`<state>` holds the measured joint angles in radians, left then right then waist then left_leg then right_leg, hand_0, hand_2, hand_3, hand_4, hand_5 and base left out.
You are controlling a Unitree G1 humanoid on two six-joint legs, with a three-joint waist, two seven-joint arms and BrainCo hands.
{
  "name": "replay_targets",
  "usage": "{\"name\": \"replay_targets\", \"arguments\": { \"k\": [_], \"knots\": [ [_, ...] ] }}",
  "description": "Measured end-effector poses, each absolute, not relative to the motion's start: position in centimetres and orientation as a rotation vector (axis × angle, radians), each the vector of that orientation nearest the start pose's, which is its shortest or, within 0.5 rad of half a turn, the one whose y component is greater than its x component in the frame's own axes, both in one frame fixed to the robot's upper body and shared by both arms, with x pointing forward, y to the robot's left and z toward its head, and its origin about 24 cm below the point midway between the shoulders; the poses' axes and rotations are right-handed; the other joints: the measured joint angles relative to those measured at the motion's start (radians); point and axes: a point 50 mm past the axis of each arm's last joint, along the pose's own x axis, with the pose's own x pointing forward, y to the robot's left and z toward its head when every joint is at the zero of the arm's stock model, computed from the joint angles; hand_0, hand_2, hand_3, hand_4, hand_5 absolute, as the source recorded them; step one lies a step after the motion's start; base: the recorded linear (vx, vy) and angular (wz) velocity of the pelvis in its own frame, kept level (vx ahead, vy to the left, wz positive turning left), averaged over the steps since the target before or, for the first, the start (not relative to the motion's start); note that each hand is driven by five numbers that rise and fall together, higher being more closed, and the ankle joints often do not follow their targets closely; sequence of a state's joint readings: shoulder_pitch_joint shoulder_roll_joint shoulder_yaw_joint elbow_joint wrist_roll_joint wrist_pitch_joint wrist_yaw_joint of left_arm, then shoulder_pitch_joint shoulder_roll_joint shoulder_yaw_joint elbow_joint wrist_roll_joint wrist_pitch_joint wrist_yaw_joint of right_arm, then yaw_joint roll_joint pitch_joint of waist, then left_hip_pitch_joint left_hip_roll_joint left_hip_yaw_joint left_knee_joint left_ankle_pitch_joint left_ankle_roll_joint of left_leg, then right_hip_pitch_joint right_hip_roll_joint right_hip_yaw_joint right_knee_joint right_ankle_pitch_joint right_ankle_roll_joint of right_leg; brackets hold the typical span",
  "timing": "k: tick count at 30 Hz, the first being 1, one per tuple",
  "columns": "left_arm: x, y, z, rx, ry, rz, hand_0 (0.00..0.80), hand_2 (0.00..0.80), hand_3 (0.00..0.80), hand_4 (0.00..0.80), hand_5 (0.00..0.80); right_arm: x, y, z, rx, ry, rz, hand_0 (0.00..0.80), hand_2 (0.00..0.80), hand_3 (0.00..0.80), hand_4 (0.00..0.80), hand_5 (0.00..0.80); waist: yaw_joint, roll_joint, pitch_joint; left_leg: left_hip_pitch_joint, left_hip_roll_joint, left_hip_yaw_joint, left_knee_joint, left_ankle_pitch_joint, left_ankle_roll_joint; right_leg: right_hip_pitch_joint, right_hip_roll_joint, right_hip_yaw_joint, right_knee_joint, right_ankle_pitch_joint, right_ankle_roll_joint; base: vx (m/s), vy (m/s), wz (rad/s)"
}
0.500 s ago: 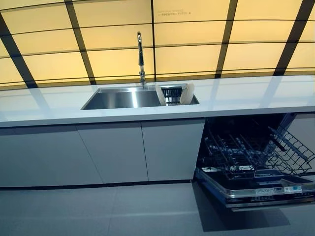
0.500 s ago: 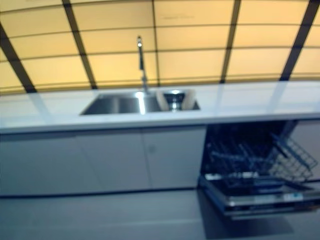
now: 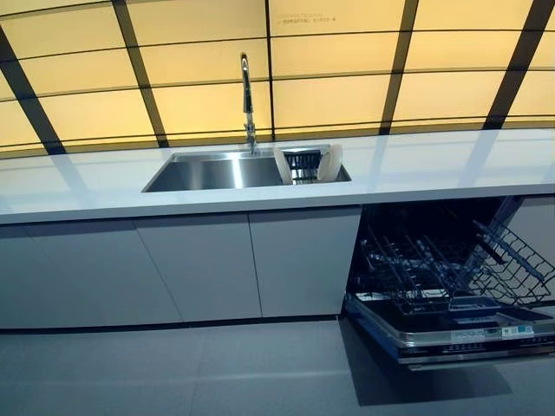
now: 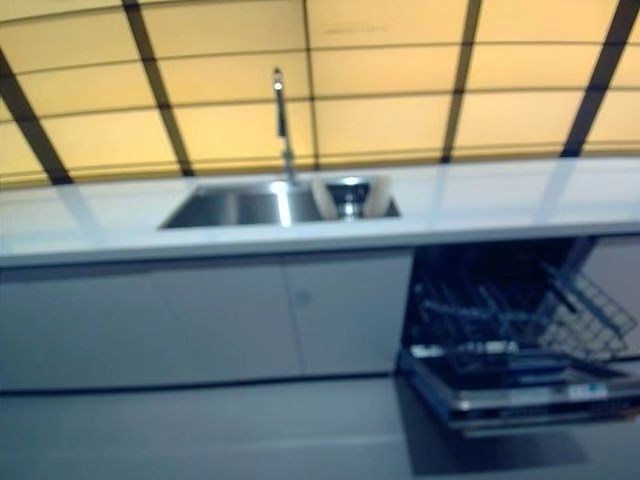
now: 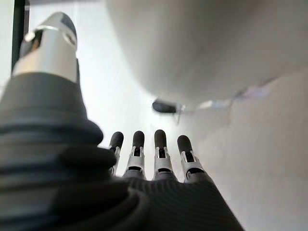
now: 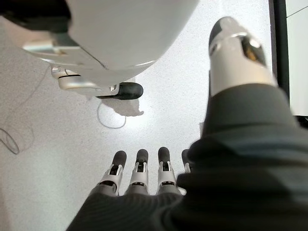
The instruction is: Take plates into dishwasher
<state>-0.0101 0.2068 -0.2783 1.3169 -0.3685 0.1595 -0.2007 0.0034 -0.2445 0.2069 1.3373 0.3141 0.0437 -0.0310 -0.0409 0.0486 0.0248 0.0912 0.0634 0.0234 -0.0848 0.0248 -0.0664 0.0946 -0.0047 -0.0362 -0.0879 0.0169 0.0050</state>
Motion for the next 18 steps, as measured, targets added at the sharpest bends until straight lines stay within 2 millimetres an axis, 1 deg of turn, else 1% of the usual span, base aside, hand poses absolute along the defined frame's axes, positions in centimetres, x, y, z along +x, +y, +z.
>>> {"name": "replay_targets", "arguments": {
  "k": [2, 4, 8, 11, 15, 17, 18],
  "knots": [
    [5.5, 20.2, -17.3, -0.168, 1.479, -0.062, 0.000, 0.000, 0.000, 0.000, 0.000, 5.7, -24.0, -16.8, -0.111, 1.375, -0.224, 0.000, 0.000, 0.000, 0.000, 0.000, 0.000, 0.001, 0.008, 0.000, 0.000, 0.001, 0.000, 0.000, 0.000, 0.000, 0.000, 0.000, 0.000, 0.000, 0.000, 0.017, 0.001, 0.00],
    [5.5, 20.4, -17.2, -0.179, 1.479, -0.060, 0.000, 0.000, 0.000, 0.000, 0.000, 5.8, -24.0, -16.8, -0.117, 1.375, -0.218, 0.000, 0.000, 0.000, 0.000, 0.000, 0.000, 0.000, 0.011, 0.000, 0.001, 0.001, 0.000, 0.000, 0.000, 0.000, 0.000, 0.000, 0.000, 0.000, 0.000, 0.000, 0.000, 0.00],
    [5.4, 20.6, -17.2, -0.236, 1.467, -0.010, 0.000, 0.000, 0.000, 0.000, 0.000, 5.8, -23.8, -16.8, -0.099, 1.376, -0.181, 0.000, 0.000, 0.000, 0.000, 0.000, 0.000, -0.001, 0.012, 0.001, 0.000, 0.001, 0.000, 0.000, 0.000, 0.000, -0.001, 0.001, 0.000, 0.000, 0.000, 0.000, 0.000, 0.00],
    [5.7, 20.7, -17.2, -0.277, 1.426, 0.042, 0.000, 0.000, 0.000, 0.000, 0.000, 5.9, -23.6, -16.8, -0.070, 1.376, -0.146, 0.000, 0.000, 0.000, 0.000, 0.000, 0.002, -0.004, 0.014, 0.002, 0.000, 0.001, 0.000, 0.000, 0.000, 0.002, 0.000, 0.000, 0.000, 0.000, 0.000, 0.007, -0.013, 0.00],
    [6.4, 21.3, -17.1, -0.312, 1.340, 0.203, 0.000, 0.000, 0.000, 0.000, 0.000, 6.0, -23.6, -16.8, -0.065, 1.374, -0.140, 0.000, 0.000, 0.000, 0.000, 0.000, 0.003, -0.011, 0.016, 0.002, 0.001, -0.002, 0.000, 0.001, -0.001, 0.007, 0.000, -0.005, 0.000, 0.000, 0.000, 0.025, -0.051, 0.02],
    [6.5, 21.8, -17.0, -0.368, 1.307, 0.308, 0.000, 0.000, 0.000, 0.000, 0.000, 6.0, -23.6, -16.8, -0.065, 1.374, -0.141, 0.000, 0.000, 0.000, 0.000, 0.000, 0.004, -0.016, 0.015, 0.003, 0.000, -0.005, 0.001, 0.003, -0.005, 0.010, 0.001, -0.010, 0.000, 0.000, -0.001, 0.009, -0.060, 0.04],
    [6.6, 21.9, -17.0, -0.372, 1.300, 0.324, 0.000, 0.000, 0.000, 0.000, 0.000, 5.9, -23.6, -16.8, -0.065, 1.374, -0.141, 0.000, 0.000, 0.000, 0.000, 0.000, 0.004, -0.018, 0.015, 0.003, 0.000, -0.006, 0.001, 0.003, -0.004, 0.011, 0.001, -0.011, 0.000, 0.000, -0.001, -0.008, -0.072, 0.06]
  ]
}}
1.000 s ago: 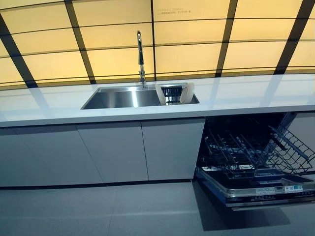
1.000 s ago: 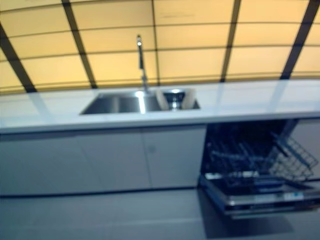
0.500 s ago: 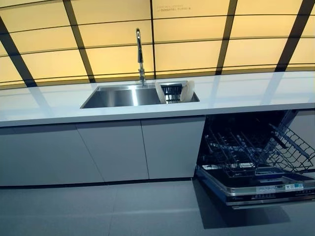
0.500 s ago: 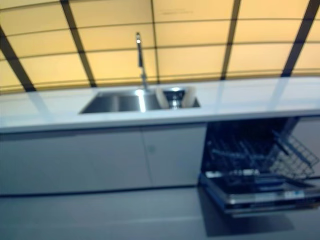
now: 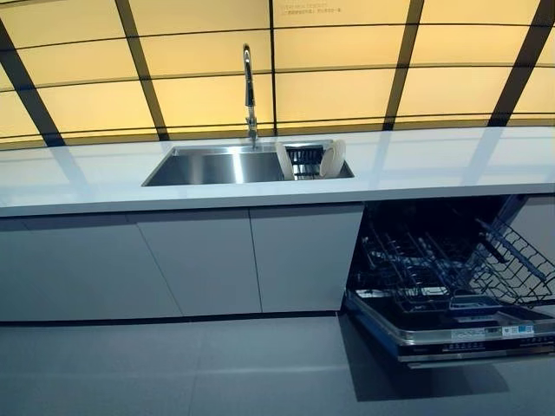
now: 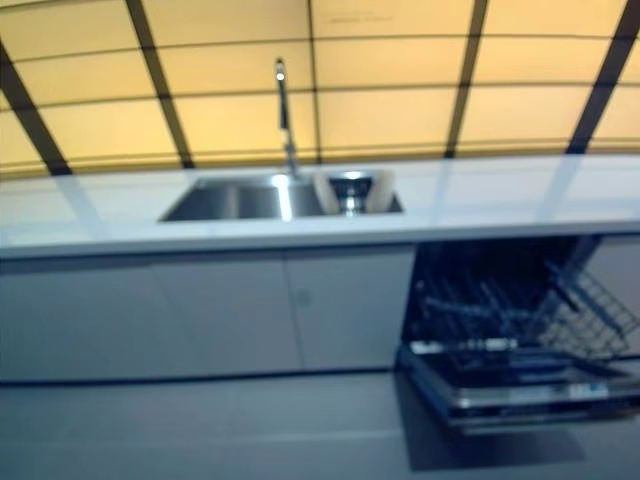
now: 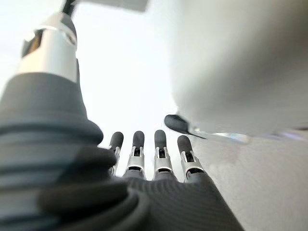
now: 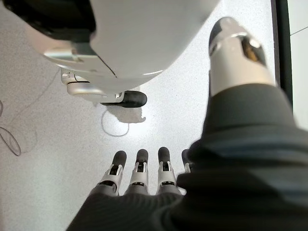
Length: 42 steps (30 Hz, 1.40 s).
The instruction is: Take plates into dishwasher
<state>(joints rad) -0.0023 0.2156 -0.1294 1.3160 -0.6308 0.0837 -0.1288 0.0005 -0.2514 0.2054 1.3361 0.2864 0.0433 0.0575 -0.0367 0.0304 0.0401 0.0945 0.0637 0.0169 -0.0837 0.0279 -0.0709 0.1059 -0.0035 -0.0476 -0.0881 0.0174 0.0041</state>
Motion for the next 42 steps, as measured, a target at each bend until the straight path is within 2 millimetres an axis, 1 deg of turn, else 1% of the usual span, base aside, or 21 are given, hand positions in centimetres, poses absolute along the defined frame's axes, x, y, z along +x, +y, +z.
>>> {"name": "replay_targets", "arguments": {
  "k": [7, 10, 19, 20, 22, 23, 24, 25, 26, 27, 28, 30, 31, 32, 33, 34, 35, 37, 39, 40, 42],
  "knots": [
    [6.8, 22.2, -17.0, -0.342, 1.291, 0.370, 0.000, 0.000, 0.000, 0.000, 0.000, 6.4, -23.2, -16.8, -0.021, 1.365, -0.070, 0.000, 0.000, 0.000, 0.000, 0.000, 0.000, -0.020, 0.009, 0.000, -0.001, -0.014, 0.005, 0.001, 0.001, 0.007, 0.002, -0.011, 0.002, -0.001, 0.001, 0.001, -0.067, 0.05],
    [7.1, 22.3, -16.9, -0.256, 1.309, 0.319, 0.000, 0.000, 0.000, 0.000, 0.000, 6.8, -22.7, -16.8, 0.001, 1.355, -0.010, 0.000, 0.000, 0.000, 0.000, 0.000, 0.000, -0.034, 0.018, 0.002, -0.001, -0.021, 0.006, 0.002, 0.000, 0.016, 0.002, -0.017, 0.001, -0.002, 0.000, 0.045, -0.077, 0.08],
    [7.0, 22.3, -16.9, -0.183, 1.335, 0.277, 0.000, 0.000, 0.000, 0.000, 0.000, 7.0, -22.7, -16.7, 0.011, 1.358, 0.005, 0.000, 0.000, 0.000, 0.000, 0.000, 0.000, -0.037, 0.026, 0.013, 0.005, -0.028, 0.021, -0.003, 0.000, 0.030, 0.003, -0.019, 0.001, -0.010, -0.002, 0.031, -0.086, 0.02],
    [7.2, 22.4, -16.9, -0.182, 1.329, 0.280, 0.000, 0.000, 0.000, 0.000, 0.000, 7.2, -22.6, -16.7, 0.007, 1.357, 0.018, 0.000, 0.000, 0.000, 0.000, 0.000, 0.002, -0.032, 0.033, -0.008, 0.010, -0.031, 0.061, -0.013, -0.012, 0.023, 0.009, -0.017, 0.015, -0.017, -0.009, 0.017, -0.160, 0.13],
    [8.7, 23.0, -16.5, -0.167, 1.297, 0.296, 0.000, 0.000, 0.000, 0.000, 0.000, 8.3, -22.0, -16.7, -0.007, 1.348, 0.061, 0.000, 0.000, 0.000, 0.000, 0.000, 0.004, -0.071, 0.071, -0.091, -0.008, -0.047, 0.218, -0.023, -0.033, 0.002, -0.007, 0.001, 0.058, -0.039, -0.027, 0.018, -0.128, 0.10],
    [9.4, 23.4, -16.3, -0.167, 1.279, 0.309, 0.000, 0.000, 0.000, 0.000, 0.000, 9.3, -21.9, -16.5, -0.016, 1.330, 0.070, 0.000, 0.000, 0.000, 0.000, 0.000, 0.027, -0.091, 0.099, -0.161, -0.019, -0.046, 0.357, -0.021, -0.046, -0.031, -0.009, 0.008, 0.121, -0.061, -0.044, 0.060, -0.102, -0.19],
    [10.0, 23.6, -16.1, -0.170, 1.263, 0.320, 0.000, 0.000, 0.000, 0.000, 0.000, 10.1, -22.1, -16.3, -0.030, 1.318, 0.074, 0.000, 0.000, 0.000, 0.000, 0.000, 0.036, -0.103, 0.118, -0.238, -0.022, -0.056, 0.501, 0.005, -0.074, -0.053, -0.003, 0.026, 0.161, -0.073, -0.061, 0.127, -0.067, -0.17],
    [9.7, 23.9, -16.1, -0.172, 1.273, 0.336, 0.000, 0.000, 0.000, 0.000, 0.000, 10.4, -22.2, -16.2, -0.045, 1.316, 0.076, 0.000, 0.000, 0.000, 0.000, 0.000, 0.053, -0.106, 0.131, -0.305, -0.025, -0.067, 0.617, 0.057, -0.102, -0.057, 0.004, 0.041, 0.183, -0.081, -0.075, 0.163, 0.001, 0.02],
    [10.4, 23.8, -16.0, -0.182, 1.254, 0.337, 0.000, 0.000, 0.000, 0.000, 0.000, 10.5, -22.3, -16.1, -0.052, 1.316, 0.075, 0.000, 0.000, 0.000, 0.000, 0.000, 0.052, -0.107, 0.145, -0.355, -0.031, -0.072, 0.684, 0.085, -0.113, -0.057, 0.006, 0.041, 0.188, -0.078, -0.085, 0.254, 0.071, 0.14],
    [10.2, 23.7, -16.0, -0.185, 1.260, 0.335, 0.000, 0.000, 0.000, 0.000, 0.000, 10.1, -22.5, -16.2, -0.063, 1.338, 0.070, 0.000, 0.000, 0.000, 0.000, 0.000, 0.066, -0.106, 0.157, -0.390, -0.043, -0.069, 0.683, 0.081, -0.103, -0.053, 0.002, 0.044, 0.191, -0.079, -0.093, 0.437, 0.114, -0.02],
    [9.7, 23.4, -16.3, -0.191, 1.278, 0.330, 0.000, 0.000, 0.000, 0.000, 0.000, 9.8, -22.7, -16.3, -0.070, 1.355, 0.063, 0.000, 0.000, 0.000, 0.000, 0.000, 0.089, -0.096, 0.167, -0.395, -0.055, -0.044, 0.603, 0.080, -0.104, -0.042, 0.006, 0.049, 0.176, -0.078, -0.093, 0.569, 0.153, -0.10],
    [7.6, 22.3, -16.9, -0.219, 1.337, 0.333, 0.000, 0.000, 0.000, 0.000, 0.000, 9.1, -22.9, -16.4, -0.079, 1.386, 0.059, 0.000, 0.000, 0.000, 0.000, 0.000, 0.114, -0.054, 0.168, -0.344, -0.038, 0.052, 0.257, 0.095, -0.096, 0.017, 0.031, 0.077, 0.047, -0.085, -0.083, 0.533, 0.141, -0.32],
    [7.0, 21.6, -17.2, -0.248, 1.359, 0.344, 0.000, 0.000, 0.000, 0.000, 0.000, 9.3, -23.2, -16.3, -0.084, 1.393, 0.052, 0.000, 0.000, 0.000, 0.000, 0.000, 0.125, -0.014, 0.172, -0.334, -0.014, 0.053, 0.109, 0.104, -0.091, 0.032, 0.078, 0.089, 0.048, -0.098, -0.104, 0.349, 0.085, -0.40],
    [6.9, 21.6, -17.2, -0.255, 1.360, 0.347, 0.000, 0.000, 0.000, 0.000, 0.000, 9.5, -23.3, -16.2, -0.081, 1.387, 0.051, 0.000, 0.000, 0.000, 0.000, 0.000, 0.132, -0.005, 0.181, -0.334, -0.012, 0.042, 0.031, 0.118, -0.098, 0.033, 0.093, 0.102, 0.057, -0.051, -0.115, 0.308, 0.113, -0.04],
    [6.9, 21.4, -17.2, -0.265, 1.360, 0.352, 0.000, 0.000, 0.000, 0.000, 0.000, 9.4, -23.5, -16.2, -0.075, 1.380, 0.043, 0.000, 0.000, 0.000, 0.000, 0.000, 0.129, 0.023, 0.202, -0.336, 0.005, 0.008, -0.009, 0.131, -0.105, 0.061, 0.134, 0.116, 0.038, -0.015, -0.129, 0.178, 0.095, 0.02],
    [6.8, 21.3, -17.2, -0.270, 1.360, 0.355, 0.000, 0.000, 0.000, 0.000, 0.000, 9.2, -23.5, -16.2, -0.069, 1.382, 0.039, 0.000, 0.000, 0.000, 0.000, 0.000, 0.138, 0.024, 0.204, -0.332, 0.004, -0.004, -0.001, 0.132, -0.103, 0.067, 0.144, 0.121, 0.034, -0.016, -0.132, 0.225, 0.148, -0.23],
    [6.6, 21.4, -17.2, -0.281, 1.361, 0.369, 0.000, 0.000, 0.000, 0.000, 0.000, 8.9, -23.5, -16.3, -0.070, 1.388, 0.044, 0.000, 0.000, 0.000, 0.000, 0.000, 0.170, 0.011, 0.196, -0.330, -0.007, -0.016, 0.022, 0.131, -0.103, 0.061, 0.146, 0.151, 0.057, -0.030, -0.144, 0.212, 0.132, -0.68],
    [6.9, 21.8, -17.1, -0.288, 1.349, 0.385, 0.000, 0.000, 0.000, 0.000, 0.000, 9.3, -23.2, -16.3, -0.070, 1.375, 0.055, 0.000, 0.000, 0.000, 0.000, 0.000, 0.188, -0.024, 0.180, -0.334, -0.014, 0.041, 0.086, 0.131, -0.096, 0.061, 0.126, 0.180, 0.068, -0.049, -0.142, 0.375, 0.164, -0.75],
    [7.5, 22.6, -16.9, -0.275, 1.324, 0.396, 0.000, 0.000, 0.000, 0.000, 0.000, 8.5, -22.8, -16.5, -0.058, 1.396, 0.063, 0.000, 0.000, 0.000, 0.000, 0.000, 0.187, -0.053, 0.157, -0.329, -0.016, 0.042, 0.133, 0.141, -0.083, 0.070, 0.102, 0.180, 0.060, -0.071, -0.121, 0.294, 0.102, -0.24],
    [7.9, 22.9, -16.7, -0.267, 1.306, 0.398, 0.000, 0.000, 0.000, 0.000, 0.000, 7.6, -22.6, -16.7, -0.052, 1.421, 0.079, 0.000, 0.000, 0.000, 0.000, 0.000, 0.180, -0.068, 0.144, -0.313, -0.018, 0.062, 0.137, 0.149, -0.073, 0.091, 0.083, 0.178, 0.054, -0.092, -0.106, 0.264, 0.086, 0.10],
    [8.3, 22.6, -16.7, -0.268, 1.291, 0.382, 0.000, 0.000, 0.000, 0.000, 0.000, 6.4, -22.7, -16.9, -0.051, 1.450, 0.080, 0.000, 0.000, 0.000, 0.000, 0.000, 0.156, -0.064, 0.122, -0.273, -0.014, 0.092, 0.124, 0.151, -0.069, 0.145, 0.059, 0.168, 0.050, -0.142, -0.072, 0.250, 0.090, 0.21]
  ]
}}
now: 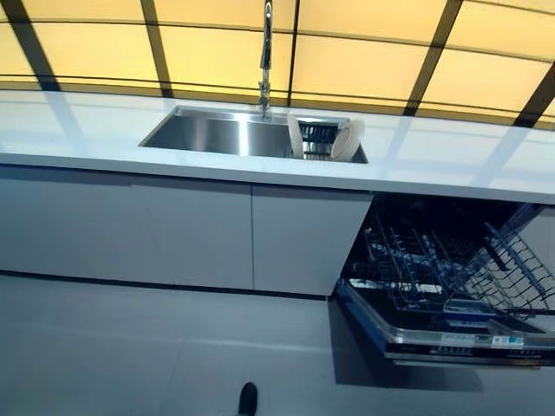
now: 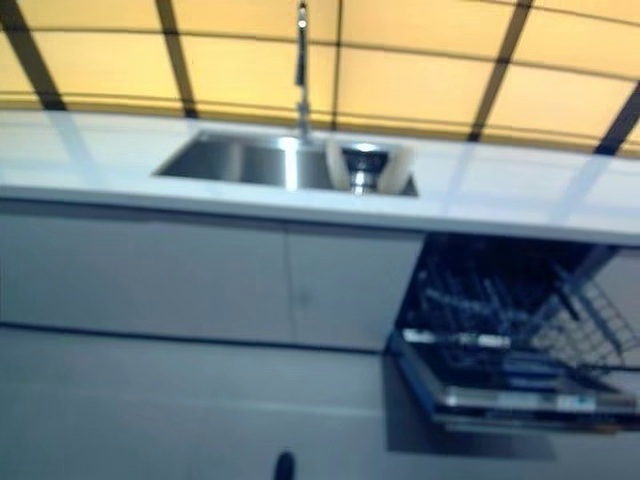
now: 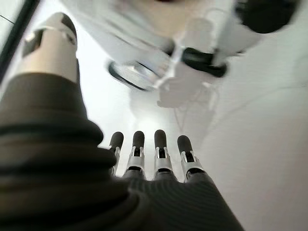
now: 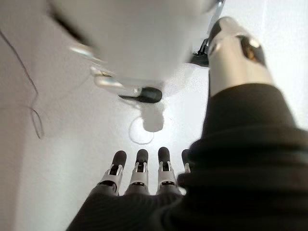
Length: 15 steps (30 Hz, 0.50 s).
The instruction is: Take plates into dishwasher
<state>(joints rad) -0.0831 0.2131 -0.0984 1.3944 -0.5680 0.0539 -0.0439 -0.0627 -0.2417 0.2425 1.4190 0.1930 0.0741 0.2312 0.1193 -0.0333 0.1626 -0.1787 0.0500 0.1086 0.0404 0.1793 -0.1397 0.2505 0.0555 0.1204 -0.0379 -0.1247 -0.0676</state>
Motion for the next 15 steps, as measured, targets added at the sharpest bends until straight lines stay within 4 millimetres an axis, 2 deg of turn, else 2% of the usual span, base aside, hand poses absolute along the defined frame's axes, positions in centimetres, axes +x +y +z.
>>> {"name": "replay_targets", "arguments": {
  "k": [1, 2, 3, 4, 5, 7, 11, 13, 15],
  "knots": [
    [8.4, 22.7, -16.7, -0.258, 1.288, 0.373, 0.000, 0.000, 0.000, 0.000, 0.000, 5.7, -22.5, -17.0, -0.045, 1.463, 0.081, 0.000, 0.000, 0.000, 0.000, 0.000, -0.001, -0.008, -0.019, 0.017, -0.018, 0.012, -0.001, 0.001, 0.092, 0.021, -0.025, -0.007, 0.005, -0.038, 0.023, 0.157, 0.072, 0.01],
    [8.8, 23.1, -16.5, -0.250, 1.271, 0.372, 0.000, 0.000, 0.000, 0.000, 0.000, 5.9, -21.9, -17.1, -0.036, 1.457, 0.099, 0.000, 0.000, 0.000, 0.000, 0.000, 0.006, -0.034, -0.037, 0.028, -0.047, 0.040, 0.001, -0.020, 0.170, 0.012, -0.061, -0.004, 0.028, -0.062, 0.050, 0.175, 0.087, -0.18],
    [8.7, 23.7, -16.4, -0.239, 1.268, 0.381, 0.000, 0.000, 0.000, 0.000, 0.000, 6.4, -21.0, -17.2, -0.026, 1.442, 0.121, 0.000, 0.000, 0.000, 0.000, 0.000, 0.008, -0.058, -0.051, 0.026, -0.071, 0.061, 0.008, -0.039, 0.190, 0.003, -0.092, -0.016, 0.044, -0.082, 0.070, 0.179, 0.090, -0.27],
    [8.9, 23.9, -16.3, -0.235, 1.258, 0.382, 0.000, 0.000, 0.000, 0.000, 0.000, 7.0, -20.7, -17.2, -0.022, 1.423, 0.131, 0.000, 0.000, 0.000, 0.000, 0.000, 0.006, -0.067, -0.056, 0.026, -0.081, 0.063, 0.014, -0.041, 0.197, 0.004, -0.101, -0.026, 0.046, -0.083, 0.073, 0.189, 0.095, -0.11],
    [9.5, 24.0, -16.1, -0.231, 1.249, 0.376, 0.000, 0.000, 0.000, 0.000, 0.000, 7.7, -20.3, -17.1, -0.016, 1.401, 0.145, 0.000, 0.000, 0.000, 0.000, 0.000, 0.005, -0.073, -0.062, 0.031, -0.094, 0.065, 0.022, -0.066, 0.208, 0.007, -0.116, -0.042, 0.058, -0.073, 0.087, 0.217, 0.113, 0.07],
    [10.6, 23.9, -15.9, -0.222, 1.226, 0.358, 0.000, 0.000, 0.000, 0.000, 0.000, 8.3, -19.8, -17.1, -0.006, 1.382, 0.158, 0.000, 0.000, 0.000, 0.000, 0.000, 0.006, -0.074, -0.065, 0.036, -0.113, 0.064, 0.029, -0.096, 0.221, 0.006, -0.132, -0.052, 0.078, -0.068, 0.096, 0.214, 0.132, 0.03],
    [10.4, 24.0, -15.9, -0.183, 1.245, 0.338, 0.000, 0.000, 0.000, 0.000, 0.000, 8.7, -19.3, -17.0, 0.001, 1.372, 0.168, 0.000, 0.000, 0.000, 0.000, 0.000, 0.006, -0.071, -0.076, 0.072, -0.114, 0.069, -0.011, -0.118, 0.226, -0.025, -0.132, -0.062, 0.160, -0.065, 0.113, 0.134, 0.127, -0.10],
    [9.6, 23.8, -16.2, -0.127, 1.292, 0.297, 0.000, 0.000, 0.000, 0.000, 0.000, 8.9, -19.6, -17.0, -0.007, 1.379, 0.159, 0.000, 0.000, 0.000, 0.000, 0.000, 0.005, -0.053, -0.098, 0.093, -0.104, 0.072, -0.060, -0.116, 0.227, -0.138, -0.115, -0.078, 0.357, -0.068, 0.124, 0.267, 0.273, -0.33],
    [9.4, 23.4, -16.3, -0.109, 1.312, 0.272, 0.000, 0.000, 0.000, 0.000, 0.000, 8.9, -20.2, -16.9, -0.017, 1.368, 0.151, 0.000, 0.000, 0.000, 0.000, 0.000, -0.026, -0.017, -0.091, 0.119, -0.100, 0.047, -0.076, -0.106, 0.242, -0.262, -0.104, -0.099, 0.633, -0.022, 0.163, 0.243, 0.186, 0.05]
  ]
}}
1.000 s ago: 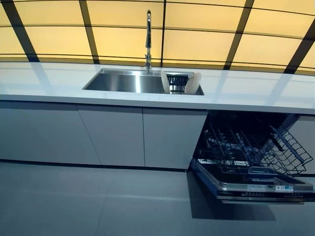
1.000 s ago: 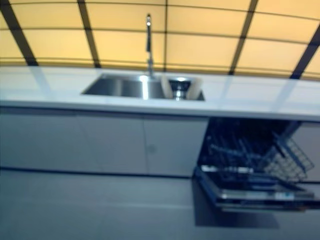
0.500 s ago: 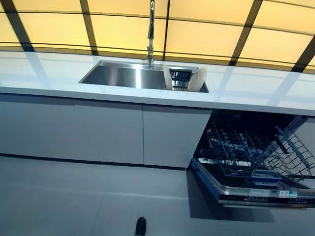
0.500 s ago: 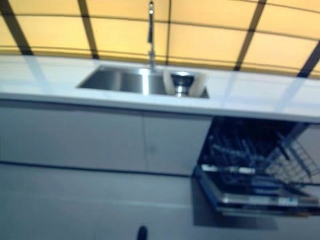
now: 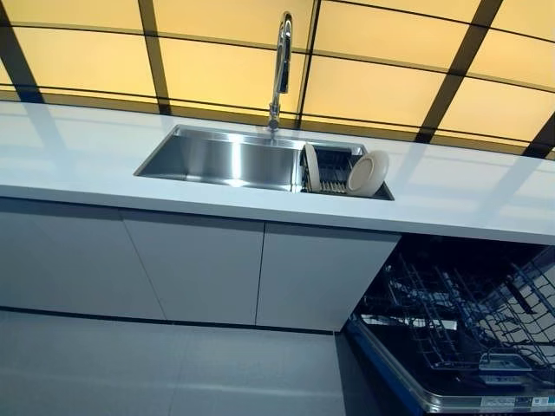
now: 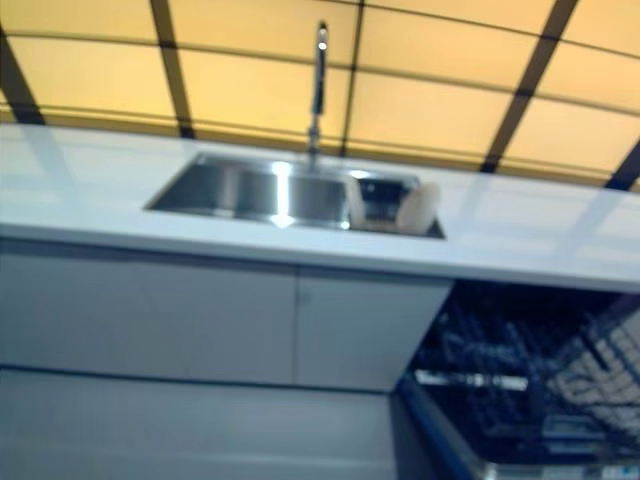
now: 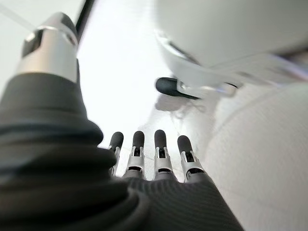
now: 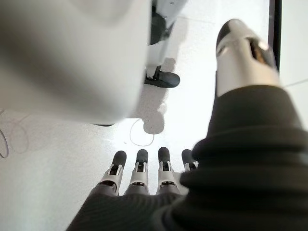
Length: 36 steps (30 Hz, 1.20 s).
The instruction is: Take plates into dishwasher
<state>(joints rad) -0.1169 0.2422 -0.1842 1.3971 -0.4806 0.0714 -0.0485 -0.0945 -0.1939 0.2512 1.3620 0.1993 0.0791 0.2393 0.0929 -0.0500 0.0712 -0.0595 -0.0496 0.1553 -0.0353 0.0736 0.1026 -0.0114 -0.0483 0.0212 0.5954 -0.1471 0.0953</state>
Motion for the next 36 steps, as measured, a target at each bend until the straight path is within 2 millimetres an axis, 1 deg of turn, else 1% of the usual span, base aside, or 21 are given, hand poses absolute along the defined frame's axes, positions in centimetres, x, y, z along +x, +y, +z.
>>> {"name": "replay_targets", "arguments": {
  "k": [1, 2, 3, 4, 6, 8, 9, 10, 11, 13, 15, 16, 17, 18, 20, 22, 24, 26, 28, 31, 36],
  "knots": [
    [9.2, 23.5, -16.3, -0.093, 1.321, 0.264, 0.000, 0.000, 0.000, 0.000, 0.000, 9.1, -20.6, -16.7, -0.014, 1.352, 0.142, 0.000, 0.000, 0.000, 0.000, 0.000, -0.029, 0.014, -0.007, 0.022, -0.010, -0.027, -0.015, -0.003, 0.012, -0.063, -0.027, -0.034, 0.104, 0.004, 0.005, 0.352, 0.121, 0.46],
    [9.5, 23.7, -16.2, -0.064, 1.315, 0.248, 0.000, 0.000, 0.000, 0.000, 0.000, 8.6, -21.0, -16.8, -0.019, 1.363, 0.134, 0.000, 0.000, 0.000, 0.000, 0.000, -0.054, 0.016, -0.009, 0.050, -0.020, -0.054, -0.020, -0.004, 0.021, -0.116, -0.050, -0.051, 0.154, -0.024, 0.003, 0.377, 0.075, 0.52],
    [9.8, 23.9, -16.1, -0.052, 1.312, 0.242, 0.000, 0.000, 0.000, 0.000, 0.000, 8.5, -21.1, -16.8, -0.021, 1.366, 0.133, 0.000, 0.000, 0.000, 0.000, 0.000, -0.067, 0.024, -0.009, 0.056, -0.017, -0.070, -0.025, -0.001, 0.025, -0.135, -0.046, -0.066, 0.131, -0.038, 0.003, 0.287, -0.019, 0.58],
    [10.1, 24.3, -15.9, -0.036, 1.306, 0.241, 0.000, 0.000, 0.000, 0.000, 0.000, 9.0, -21.0, -16.7, -0.004, 1.348, 0.127, 0.000, 0.000, 0.000, 0.000, 0.000, -0.086, 0.035, -0.005, 0.068, -0.013, -0.109, -0.029, 0.000, 0.027, -0.152, -0.042, -0.082, 0.023, -0.041, -0.004, 0.322, -0.116, 0.58],
    [10.4, 24.4, -15.8, -0.032, 1.296, 0.241, 0.000, 0.000, 0.000, 0.000, 0.000, 8.7, -21.0, -16.7, 0.009, 1.348, 0.119, 0.000, 0.000, 0.000, 0.000, 0.000, -0.108, 0.029, -0.003, 0.100, -0.025, -0.124, -0.050, -0.001, 0.024, -0.197, -0.052, -0.085, -0.132, -0.029, 0.003, 0.331, -0.156, 0.48],
    [10.4, 24.2, -15.9, -0.032, 1.306, 0.233, 0.000, 0.000, 0.000, 0.000, 0.000, 8.9, -20.9, -16.7, 0.035, 1.325, 0.107, 0.000, 0.000, 0.000, 0.000, 0.000, -0.151, 0.026, 0.006, 0.115, -0.041, -0.178, -0.054, -0.009, 0.022, -0.197, -0.053, -0.084, -0.436, 0.064, 0.032, 0.392, -0.168, 0.67],
    [10.3, 24.2, -15.9, -0.030, 1.309, 0.227, 0.000, 0.000, 0.000, 0.000, 0.000, 8.9, -20.8, -16.7, 0.041, 1.322, 0.107, 0.000, 0.000, 0.000, 0.000, 0.000, -0.159, 0.023, 0.009, 0.120, -0.048, -0.192, -0.054, -0.012, 0.022, -0.197, -0.056, -0.084, -0.505, 0.102, 0.043, 0.348, -0.127, 0.63],
    [10.1, 24.0, -16.0, -0.024, 1.322, 0.216, 0.000, 0.000, 0.000, 0.000, 0.000, 9.0, -20.8, -16.7, 0.050, 1.314, 0.105, 0.000, 0.000, 0.000, 0.000, 0.000, -0.167, 0.015, 0.014, 0.132, -0.060, -0.211, -0.050, -0.019, 0.022, -0.203, -0.063, -0.088, -0.629, 0.178, 0.062, 0.226, -0.095, 0.46],
    [9.8, 23.7, -16.1, -0.022, 1.333, 0.203, 0.000, 0.000, 0.000, 0.000, 0.000, 9.5, -20.8, -16.6, 0.059, 1.297, 0.098, 0.000, 0.000, 0.000, 0.000, 0.000, -0.167, 0.012, 0.026, 0.149, -0.069, -0.218, -0.055, -0.028, 0.024, -0.213, -0.064, -0.090, -0.680, 0.222, 0.063, 0.206, -0.115, 0.42],
    [8.8, 23.3, -16.5, -0.035, 1.355, 0.197, 0.000, 0.000, 0.000, 0.000, 0.000, 9.4, -20.9, -16.6, 0.069, 1.296, 0.086, 0.000, 0.000, 0.000, 0.000, 0.000, -0.166, 0.011, 0.032, 0.186, -0.071, -0.230, -0.055, -0.051, 0.018, -0.231, -0.059, -0.089, -0.628, 0.248, 0.050, 0.173, -0.122, 0.29],
    [7.4, 23.0, -16.8, -0.049, 1.375, 0.198, 0.000, 0.000, 0.000, 0.000, 0.000, 9.1, -20.9, -16.7, 0.077, 1.313, 0.070, 0.000, 0.000, 0.000, 0.000, 0.000, -0.163, 0.008, 0.026, 0.232, -0.065, -0.255, -0.049, -0.088, -0.003, -0.225, -0.051, -0.099, -0.498, 0.255, 0.033, 0.153, -0.112, 0.32],
    [7.3, 23.1, -16.8, -0.046, 1.378, 0.200, 0.000, 0.000, 0.000, 0.000, 0.000, 8.7, -21.0, -16.7, 0.076, 1.329, 0.063, 0.000, 0.000, 0.000, 0.000, 0.000, -0.160, 0.004, 0.024, 0.244, -0.063, -0.264, -0.049, -0.099, -0.012, -0.213, -0.049, -0.098, -0.482, 0.255, 0.033, 0.151, -0.101, 0.31],
    [6.7, 23.3, -16.8, -0.041, 1.392, 0.207, 0.000, 0.000, 0.000, 0.000, 0.000, 7.9, -20.9, -16.9, 0.077, 1.360, 0.052, 0.000, 0.000, 0.000, 0.000, 0.000, -0.156, -0.015, 0.011, 0.273, -0.064, -0.271, -0.047, -0.119, -0.030, -0.165, -0.047, -0.097, -0.510, 0.290, -0.008, 0.145, -0.090, 0.18],
    [6.3, 23.2, -16.9, -0.044, 1.402, 0.208, 0.000, 0.000, 0.000, 0.000, 0.000, 7.8, -21.0, -16.9, 0.073, 1.364, 0.046, 0.000, 0.000, 0.000, 0.000, 0.000, -0.156, -0.010, 0.008, 0.280, -0.055, -0.270, -0.042, -0.129, -0.046, -0.149, -0.033, -0.102, -0.525, 0.301, -0.086, 0.158, -0.097, 0.10],
    [6.4, 22.6, -17.0, -0.059, 1.400, 0.192, 0.000, 0.000, 0.000, 0.000, 0.000, 7.6, -21.4, -16.9, 0.060, 1.364, 0.030, 0.000, 0.000, 0.000, 0.000, 0.000, -0.159, 0.021, -0.002, 0.290, -0.003, -0.263, -0.024, -0.165, -0.081, -0.095, 0.020, -0.118, -0.586, 0.316, -0.128, 0.108, -0.066, -0.07],
    [6.9, 22.6, -17.0, -0.060, 1.385, 0.181, 0.000, 0.000, 0.000, 0.000, 0.000, 7.6, -21.5, -16.9, 0.054, 1.361, 0.024, 0.000, 0.000, 0.000, 0.000, 0.000, -0.161, 0.019, -0.001, 0.292, 0.013, -0.260, -0.005, -0.179, -0.096, -0.077, 0.039, -0.115, -0.603, 0.314, -0.140, 0.085, -0.049, -0.11],
    [8.4, 21.9, -16.8, -0.067, 1.345, 0.157, 0.000, 0.000, 0.000, 0.000, 0.000, 7.9, -22.2, -16.7, 0.036, 1.349, 0.016, 0.000, 0.000, 0.000, 0.000, 0.000, -0.165, 0.028, 0.005, 0.291, 0.033, -0.239, -0.004, -0.200, -0.102, -0.078, 0.059, -0.118, -0.604, 0.307, -0.149, 0.057, -0.025, -0.03],
    [9.6, 21.7, -16.6, -0.069, 1.311, 0.139, 0.000, 0.000, 0.000, 0.000, 0.000, 8.2, -22.4, -16.6, 0.031, 1.342, 0.015, 0.000, 0.000, 0.000, 0.000, 0.000, -0.165, 0.019, 0.016, 0.291, 0.035, -0.236, -0.009, -0.202, -0.103, -0.079, 0.061, -0.119, -0.605, 0.302, -0.145, 0.066, -0.021, 0.00],
    [10.0, 21.7, -16.5, -0.066, 1.301, 0.135, 0.000, 0.000, 0.000, 0.000, 0.000, 7.8, -22.4, -16.7, 0.032, 1.352, 0.016, 0.000, 0.000, 0.000, 0.000, 0.000, -0.169, 0.015, 0.019, 0.292, 0.034, -0.233, -0.013, -0.203, -0.102, -0.080, 0.059, -0.119, -0.597, 0.297, -0.144, 0.092, -0.020, -0.04],
    [9.1, 21.9, -16.7, -0.063, 1.329, 0.146, 0.000, 0.000, 0.000, 0.000, 0.000, 7.5, -22.4, -16.7, 0.034, 1.354, 0.015, 0.000, 0.000, 0.000, 0.000, 0.000, -0.191, 0.013, 0.021, 0.293, 0.031, -0.234, -0.018, -0.203, -0.093, -0.083, 0.054, -0.122, -0.590, 0.294, -0.145, 0.081, -0.017, 0.00],
    [8.1, 22.3, -16.8, -0.027, 1.359, 0.137, 0.000, 0.000, 0.000, 0.000, 0.000, 7.7, -22.5, -16.7, 0.034, 1.333, 0.015, 0.000, 0.000, 0.000, 0.000, 0.000, -0.188, 0.017, 0.029, 0.292, 0.032, -0.235, -0.017, -0.199, -0.099, -0.085, 0.054, -0.126, -0.591, 0.295, -0.143, 0.078, -0.022, 0.01]
  ]
}}
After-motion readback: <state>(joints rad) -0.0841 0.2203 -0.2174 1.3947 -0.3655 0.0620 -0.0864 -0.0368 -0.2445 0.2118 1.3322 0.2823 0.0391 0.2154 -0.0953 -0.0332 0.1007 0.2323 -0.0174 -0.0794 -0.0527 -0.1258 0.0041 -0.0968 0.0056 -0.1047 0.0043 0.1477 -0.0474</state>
